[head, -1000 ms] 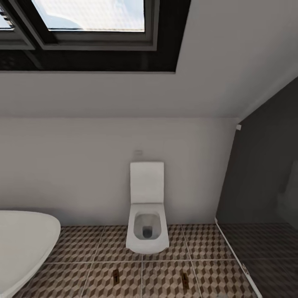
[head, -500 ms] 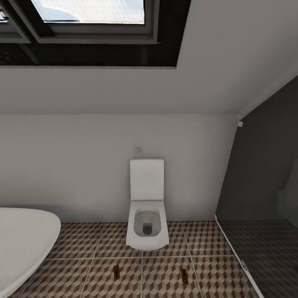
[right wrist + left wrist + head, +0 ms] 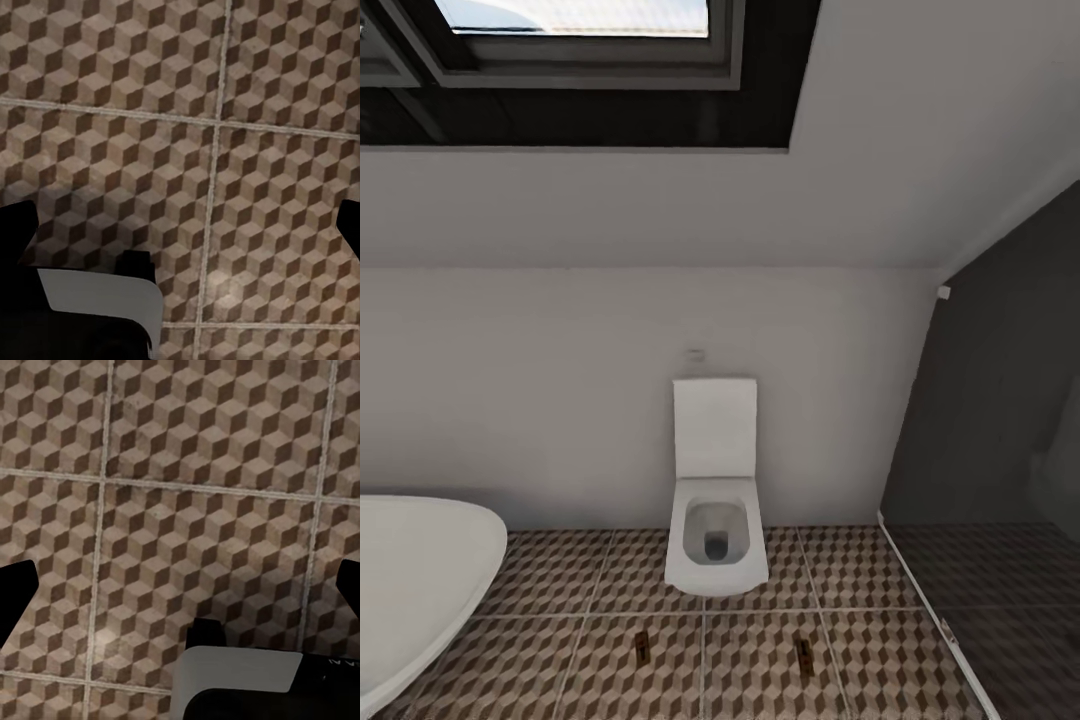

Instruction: Take the four mousetraps from the cabinet in the bathroom and place them on the bathroom floor. Make sure all four end up on the same floor surface, and ensure that at least two of them are either under or directly next to the same bathroom sink.

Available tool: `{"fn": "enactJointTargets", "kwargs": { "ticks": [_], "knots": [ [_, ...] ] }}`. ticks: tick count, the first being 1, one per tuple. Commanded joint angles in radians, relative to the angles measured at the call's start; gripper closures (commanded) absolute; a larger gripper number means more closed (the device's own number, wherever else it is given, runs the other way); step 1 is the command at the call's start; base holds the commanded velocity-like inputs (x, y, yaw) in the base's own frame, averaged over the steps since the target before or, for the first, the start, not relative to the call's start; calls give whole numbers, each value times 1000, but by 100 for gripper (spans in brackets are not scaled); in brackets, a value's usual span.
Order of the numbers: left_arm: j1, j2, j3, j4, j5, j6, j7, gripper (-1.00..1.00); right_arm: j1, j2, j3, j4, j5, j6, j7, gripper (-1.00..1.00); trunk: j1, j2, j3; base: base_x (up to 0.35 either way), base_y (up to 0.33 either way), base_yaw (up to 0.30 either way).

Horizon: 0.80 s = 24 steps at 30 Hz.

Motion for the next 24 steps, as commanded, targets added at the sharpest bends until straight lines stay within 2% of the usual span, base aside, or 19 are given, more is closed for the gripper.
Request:
{"fn": "enactJointTargets", "kwargs": {
  "ticks": [1, 24],
  "knots": [
    [-1, 0, -8, 0, 10, -1, 1, -100, -1, 0, -5, 3, 10, -2, -4, -100, 0, -1, -3, 0, 0, 0],
    [-1, 0, -10, -1, 4, 12, -6, -100, 34, -3, -5, 4, 10, 5, -4, -100, 0, -1, -40, 0, 0, 0]
  ]
}}
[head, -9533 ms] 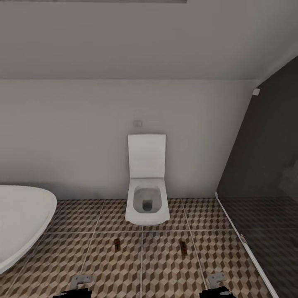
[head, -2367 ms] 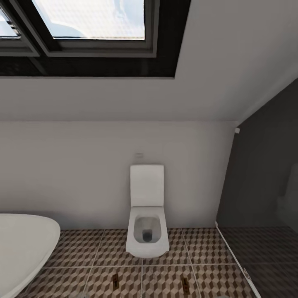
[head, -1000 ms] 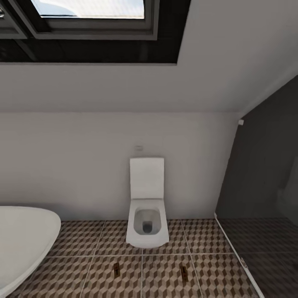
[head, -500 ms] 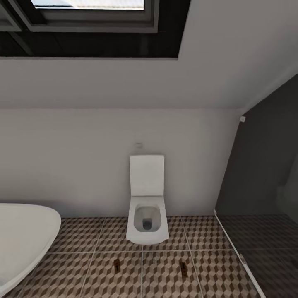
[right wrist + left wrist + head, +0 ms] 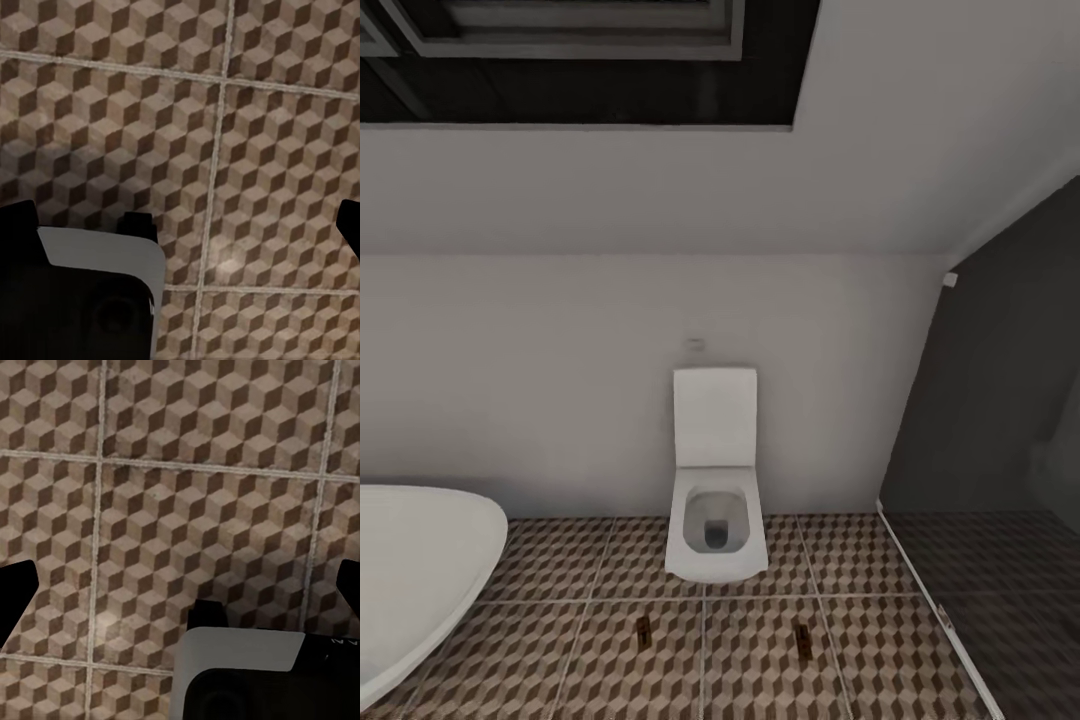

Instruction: Take the four mousetraps from the cabinet in the bathroom and place them on the bathroom floor. Make sure all four end up on the same floor surface, and ensure that at least two of them are either under or directly next to the same bathroom sink.

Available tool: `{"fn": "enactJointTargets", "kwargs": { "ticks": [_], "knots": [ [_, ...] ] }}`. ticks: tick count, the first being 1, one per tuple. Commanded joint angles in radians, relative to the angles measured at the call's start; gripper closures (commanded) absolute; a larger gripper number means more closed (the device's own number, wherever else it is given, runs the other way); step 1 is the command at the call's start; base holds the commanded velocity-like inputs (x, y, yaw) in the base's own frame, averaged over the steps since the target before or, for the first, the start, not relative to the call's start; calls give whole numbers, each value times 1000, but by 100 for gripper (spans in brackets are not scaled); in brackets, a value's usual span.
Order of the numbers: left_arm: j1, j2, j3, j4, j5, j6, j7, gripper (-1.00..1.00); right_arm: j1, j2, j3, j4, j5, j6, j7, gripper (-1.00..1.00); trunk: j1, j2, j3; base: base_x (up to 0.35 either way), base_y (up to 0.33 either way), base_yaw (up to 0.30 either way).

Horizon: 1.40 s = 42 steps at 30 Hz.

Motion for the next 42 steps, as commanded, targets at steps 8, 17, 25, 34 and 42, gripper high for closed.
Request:
{"fn": "enactJointTargets", "kwargs": {
  "ticks": [8, 17, 25, 34, 42],
  "knots": [
    [-1, 0, -8, 0, 10, 0, 0, -100, 1, -1, -5, 3, 10, -2, -4, -100, 0, -1, -14, 0, 0, 0],
    [-1, 0, -8, 0, 10, 0, -1, -100, 2, 2, -5, 4, 10, -1, -4, -100, 0, -1, -21, 0, 0, 0],
    [-1, 0, -9, 0, 10, 1, -1, -100, 2, 3, -5, 3, 10, 0, -11, -100, 0, -1, -22, 0, 0, 0],
    [-2, 0, -8, 0, 10, 1, 0, -100, 2, 3, -5, 3, 13, -3, -10, -100, 0, -1, -22, 0, 0, 0],
    [-1, 0, -8, 0, 10, 1, 0, -100, 3, 2, -5, 3, 13, -3, -3, -100, 0, -1, -23, 0, 0, 0]
  ]
}}
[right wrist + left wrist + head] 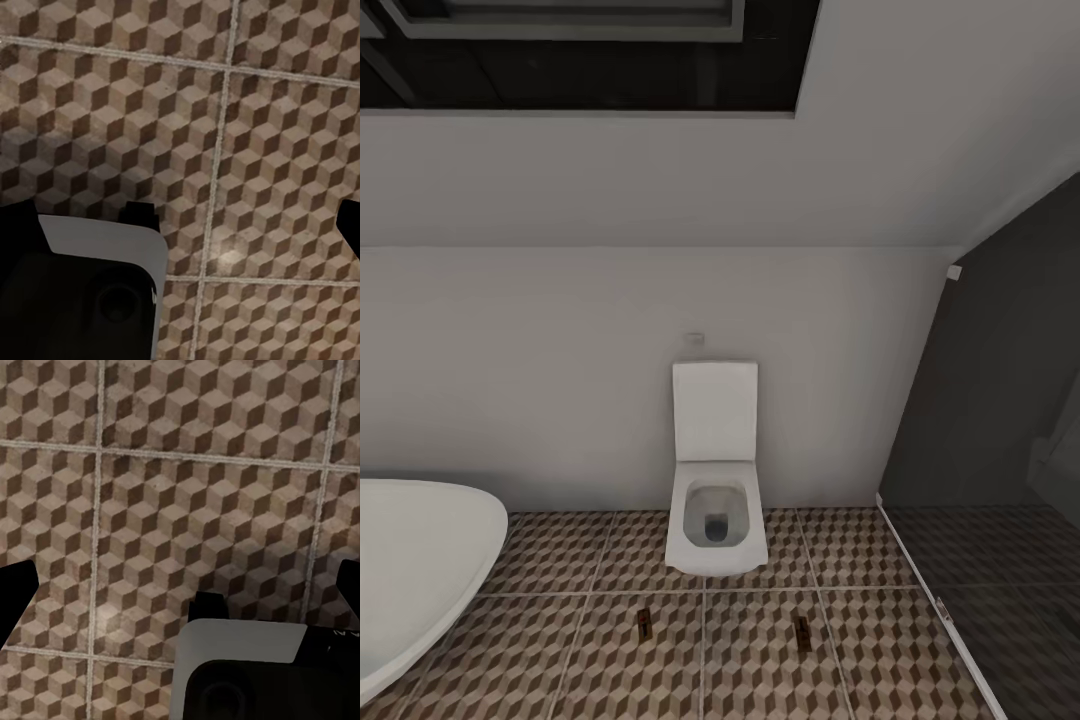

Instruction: Take the four mousetraps from the cabinet in the bathroom and place them on the bathroom floor. Make sure all four end up on the same floor surface, and ensure that at least two of them are either under or directly next to the same bathroom sink.

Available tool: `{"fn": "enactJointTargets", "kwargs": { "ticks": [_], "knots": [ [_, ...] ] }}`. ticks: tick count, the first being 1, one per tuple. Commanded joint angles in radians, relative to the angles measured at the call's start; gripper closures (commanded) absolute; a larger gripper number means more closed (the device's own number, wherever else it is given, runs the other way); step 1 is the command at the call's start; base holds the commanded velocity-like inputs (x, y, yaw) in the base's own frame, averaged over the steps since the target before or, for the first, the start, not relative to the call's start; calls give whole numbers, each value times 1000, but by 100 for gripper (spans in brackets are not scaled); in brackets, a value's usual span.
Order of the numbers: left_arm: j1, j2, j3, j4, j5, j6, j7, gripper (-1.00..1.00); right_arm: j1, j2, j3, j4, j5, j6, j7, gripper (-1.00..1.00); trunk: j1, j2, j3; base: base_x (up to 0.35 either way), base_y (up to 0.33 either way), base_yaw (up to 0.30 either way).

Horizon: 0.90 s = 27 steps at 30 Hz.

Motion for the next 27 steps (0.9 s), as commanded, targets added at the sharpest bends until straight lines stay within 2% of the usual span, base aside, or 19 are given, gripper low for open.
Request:
{"fn": "enactJointTargets", "kwargs": {
  "ticks": [1, 27],
  "knots": [
    [0, 0, -8, 0, 10, 0, 0, -100, -1, 0, -5, 3, 10, -3, -3, -100, 0, -1, -1, 0, 0, 0],
    [0, 0, -8, 0, 10, 0, -1, -100, 9, -3, -4, 3, 11, -2, 0, -100, 0, -1, -1, 0, 0, 0]
  ]
}}
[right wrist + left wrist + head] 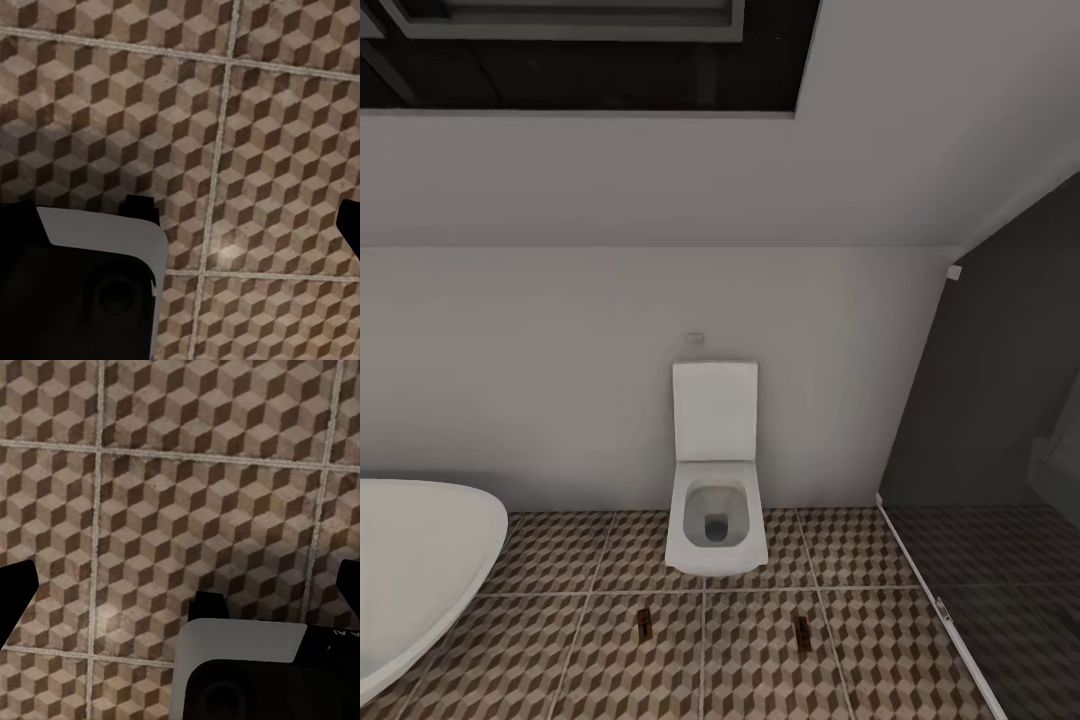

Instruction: Take the four mousetraps from the cabinet in the bathroom and place them on the bathroom floor. Make sure all four end up on the same floor surface, and ensure that at least two of them are either under or directly next to the same bathroom sink.

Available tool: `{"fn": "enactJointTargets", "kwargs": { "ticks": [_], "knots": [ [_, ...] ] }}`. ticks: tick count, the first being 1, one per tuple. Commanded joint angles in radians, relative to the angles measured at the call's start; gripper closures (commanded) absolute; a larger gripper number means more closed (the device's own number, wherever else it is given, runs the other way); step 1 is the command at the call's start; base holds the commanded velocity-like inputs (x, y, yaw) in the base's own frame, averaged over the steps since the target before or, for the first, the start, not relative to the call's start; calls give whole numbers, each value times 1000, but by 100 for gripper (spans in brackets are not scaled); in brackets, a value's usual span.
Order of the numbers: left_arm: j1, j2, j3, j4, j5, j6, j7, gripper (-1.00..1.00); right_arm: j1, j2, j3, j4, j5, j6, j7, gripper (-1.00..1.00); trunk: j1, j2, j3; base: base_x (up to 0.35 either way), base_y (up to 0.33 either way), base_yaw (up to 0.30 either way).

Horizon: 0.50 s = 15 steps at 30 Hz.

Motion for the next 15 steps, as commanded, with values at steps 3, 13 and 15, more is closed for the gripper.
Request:
{"fn": "enactJointTargets", "kwargs": {
  "ticks": [3, 13, 15],
  "knots": [
    [-1, 0, -8, 0, 10, 0, 0, -100, -2, 0, -5, 3, 10, -2, -4, -100, 0, -1, -1, 0, 0, 0],
    [-1, 0, -9, 0, 10, 0, 0, -100, 8, 3, -5, 3, 10, -2, -12, -100, 0, -1, -1, 0, 0, 0],
    [-1, 0, -9, 0, 10, 0, -1, -100, 11, 4, -5, 3, 10, -2, -13, -100, 0, -1, -1, 0, 0, 0]
  ]
}}
